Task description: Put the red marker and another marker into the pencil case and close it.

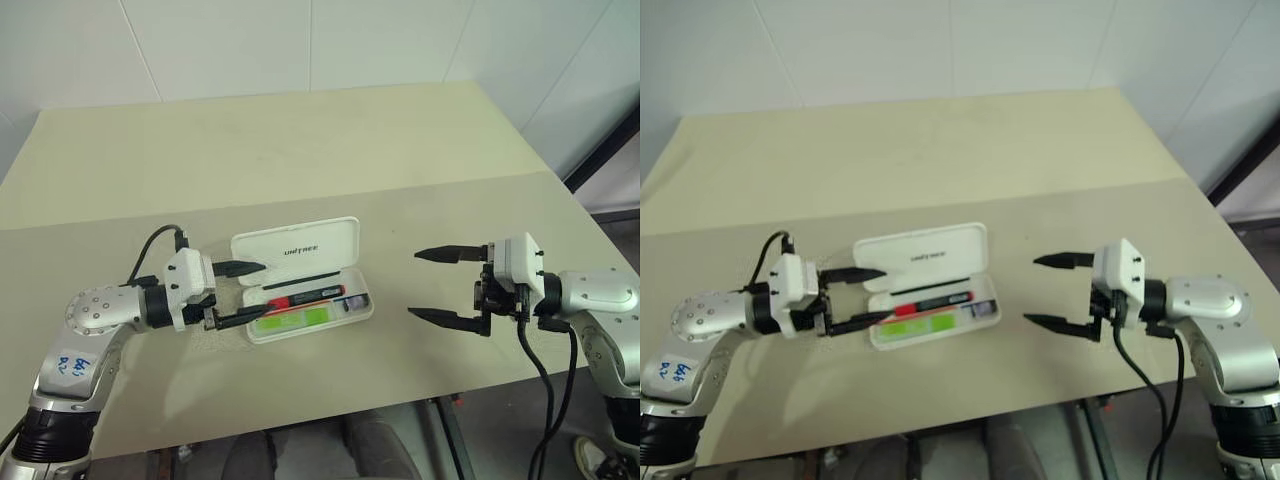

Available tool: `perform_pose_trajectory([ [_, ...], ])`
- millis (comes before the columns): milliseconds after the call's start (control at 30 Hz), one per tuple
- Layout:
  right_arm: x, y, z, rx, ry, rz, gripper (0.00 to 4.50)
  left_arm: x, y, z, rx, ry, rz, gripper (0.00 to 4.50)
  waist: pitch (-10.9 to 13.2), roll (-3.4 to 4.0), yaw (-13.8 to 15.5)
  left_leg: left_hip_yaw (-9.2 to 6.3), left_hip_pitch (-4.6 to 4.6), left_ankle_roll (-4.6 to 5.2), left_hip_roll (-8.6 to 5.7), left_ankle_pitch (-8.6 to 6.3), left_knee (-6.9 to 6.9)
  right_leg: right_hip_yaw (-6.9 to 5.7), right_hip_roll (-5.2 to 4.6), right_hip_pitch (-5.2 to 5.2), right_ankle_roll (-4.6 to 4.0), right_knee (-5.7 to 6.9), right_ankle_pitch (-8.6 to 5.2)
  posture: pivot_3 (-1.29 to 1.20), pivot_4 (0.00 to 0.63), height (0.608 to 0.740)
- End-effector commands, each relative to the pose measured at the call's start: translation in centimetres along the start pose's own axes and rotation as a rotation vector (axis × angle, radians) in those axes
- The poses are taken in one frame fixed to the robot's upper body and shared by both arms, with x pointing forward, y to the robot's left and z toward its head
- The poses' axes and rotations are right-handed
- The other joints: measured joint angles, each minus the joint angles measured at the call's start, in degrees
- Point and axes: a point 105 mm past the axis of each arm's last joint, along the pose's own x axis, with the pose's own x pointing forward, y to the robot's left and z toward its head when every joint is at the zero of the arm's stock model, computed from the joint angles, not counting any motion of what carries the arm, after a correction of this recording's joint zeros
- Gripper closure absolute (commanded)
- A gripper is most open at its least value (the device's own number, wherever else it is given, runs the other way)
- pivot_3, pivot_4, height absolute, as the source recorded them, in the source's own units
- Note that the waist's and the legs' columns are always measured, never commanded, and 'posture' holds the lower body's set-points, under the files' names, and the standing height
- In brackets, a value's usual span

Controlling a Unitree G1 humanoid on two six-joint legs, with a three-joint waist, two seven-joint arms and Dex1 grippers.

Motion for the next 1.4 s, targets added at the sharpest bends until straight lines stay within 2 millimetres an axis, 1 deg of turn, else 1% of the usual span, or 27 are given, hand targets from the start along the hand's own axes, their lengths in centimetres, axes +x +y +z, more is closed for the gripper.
perform_pose_trajectory([
  [33,-0.3,-0.6,1.0,-0.066,-0.021,-0.025,0.00,-0.7,-0.3,0.7,0.022,-0.009,-0.014,2.76,0.0,0.00,0.0,0.00,0.01,0.00,0.01,0.00,0.00,0.00,0.00,0.00,0.00,0.00,0.00,0.00,0.150,0.740],
  [100,-0.2,-0.9,1.2,-0.083,-0.039,-0.034,0.00,-0.9,-0.4,0.6,0.020,-0.006,-0.012,3.51,0.0,0.00,0.0,0.00,0.01,0.00,0.01,0.00,0.01,0.00,0.00,0.00,-0.01,0.01,0.00,0.00,0.150,0.740],
  [200,0.0,-1.1,1.4,-0.099,-0.052,-0.038,0.00,-1.2,-0.6,0.5,0.007,-0.003,0.006,4.49,0.0,0.00,-0.1,0.03,0.02,0.00,0.01,0.00,0.04,0.02,0.00,0.01,0.00,0.01,0.00,0.00,0.150,0.740],
  [367,0.2,-1.2,1.2,-0.101,-0.050,-0.032,0.00,-2.2,-0.6,0.2,-0.038,-0.011,0.061,4.49,0.0,0.00,0.0,0.03,0.02,0.01,0.02,-0.01,0.00,0.02,0.00,0.00,-0.01,0.01,-0.01,0.00,0.150,0.740],
  [567,0.5,-1.2,0.9,-0.109,-0.042,-0.030,0.00,-4.2,1.3,-0.3,-0.129,-0.047,0.290,4.49,0.0,-0.01,0.0,0.04,0.03,0.01,0.03,-0.02,0.03,0.02,0.00,0.00,-0.01,0.03,0.00,0.00,0.150,0.740],
  [633,0.4,-1.2,0.8,-0.114,-0.036,-0.031,0.00,-4.7,1.6,-0.6,-0.169,-0.056,0.343,4.49,0.0,-0.01,0.0,0.05,0.03,0.01,0.03,-0.02,0.04,0.02,0.00,0.01,0.00,0.03,0.00,0.00,0.150,0.740],
  [733,0.4,-1.3,0.8,-0.116,-0.034,-0.034,0.00,-5.4,2.3,-1.3,-0.241,-0.070,0.429,4.49,0.0,-0.01,0.0,0.05,0.04,0.01,0.03,-0.02,0.03,0.02,0.00,0.01,0.00,0.03,0.00,0.00,0.150,0.740],
  [933,0.3,-1.1,0.8,-0.121,-0.031,-0.036,0.00,-6.2,3.2,-3.2,-0.313,0.010,0.496,4.49,0.0,-0.02,-0.1,0.05,0.05,0.01,0.02,-0.02,0.04,0.03,0.00,0.01,0.00,0.04,0.00,0.00,0.150,0.740],
  [1033,0.2,-1.1,0.9,-0.124,-0.029,-0.041,0.00,-5.8,4.0,-3.8,-0.332,0.028,0.520,4.49,0.0,-0.02,0.0,0.05,0.05,0.01,0.02,-0.02,0.04,0.02,0.00,0.01,-0.01,0.04,-0.01,0.00,0.150,0.740],
  [1200,0.2,-1.0,1.0,-0.124,-0.028,-0.050,0.00,-3.9,4.9,-4.1,-0.327,0.046,0.488,4.49,0.0,-0.06,0.1,0.05,0.04,0.00,0.01,-0.03,0.04,0.02,0.00,0.02,0.00,0.03,0.00,0.00,0.150,0.740],
  [1400,0.2,-0.9,1.0,-0.122,-0.032,-0.062,0.00,-1.7,5.8,-3.5,-0.310,0.013,0.440,4.49,0.0,-0.07,0.1,0.05,0.03,-0.01,0.02,-0.03,0.02,0.02,0.00,0.01,0.08,0.03,0.04,0.00,0.150,0.740],
])
